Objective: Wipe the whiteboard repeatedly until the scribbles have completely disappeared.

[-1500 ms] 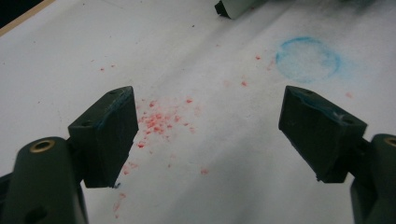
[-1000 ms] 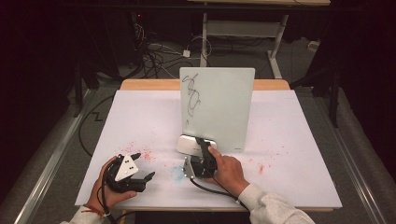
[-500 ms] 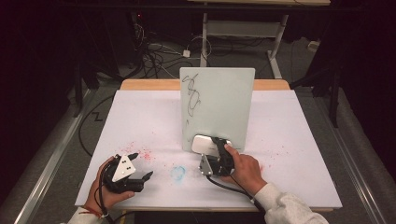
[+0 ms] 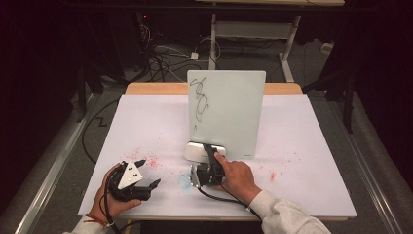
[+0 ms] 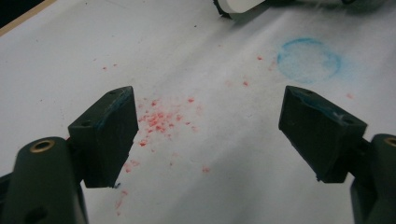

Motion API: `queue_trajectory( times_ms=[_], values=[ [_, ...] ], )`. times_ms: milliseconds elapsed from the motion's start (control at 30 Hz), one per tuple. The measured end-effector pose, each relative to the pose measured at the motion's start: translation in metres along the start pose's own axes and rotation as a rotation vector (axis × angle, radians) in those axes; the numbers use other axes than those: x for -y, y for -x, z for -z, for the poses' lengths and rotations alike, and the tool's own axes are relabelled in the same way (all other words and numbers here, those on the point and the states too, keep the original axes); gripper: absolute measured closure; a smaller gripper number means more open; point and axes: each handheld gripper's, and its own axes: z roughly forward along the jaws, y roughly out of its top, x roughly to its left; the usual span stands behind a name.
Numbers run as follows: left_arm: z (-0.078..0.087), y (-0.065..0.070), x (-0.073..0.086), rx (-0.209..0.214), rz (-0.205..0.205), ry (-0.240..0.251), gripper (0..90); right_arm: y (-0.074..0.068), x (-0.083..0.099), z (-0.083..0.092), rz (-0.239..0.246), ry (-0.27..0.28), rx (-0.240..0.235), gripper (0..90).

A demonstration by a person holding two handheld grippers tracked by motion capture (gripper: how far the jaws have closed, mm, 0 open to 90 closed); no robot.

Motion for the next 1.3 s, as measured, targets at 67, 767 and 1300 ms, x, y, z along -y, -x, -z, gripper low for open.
queue_trajectory(
  times_ms=[67,767,1300],
  values=[
    [0.000,0.000,0.000,0.003,0.002,0.004,18.9,0.002,-0.002,-0.001,-0.021,0.005,-0.013,31.0],
    [0.002,0.000,0.000,0.002,0.007,0.011,18.9,0.055,0.009,0.006,-0.211,0.023,0.065,31.1],
    [0.002,0.000,-0.001,-0.005,0.008,0.006,19.0,0.012,0.051,0.016,0.043,-0.092,-0.017,31.0]
  ],
)
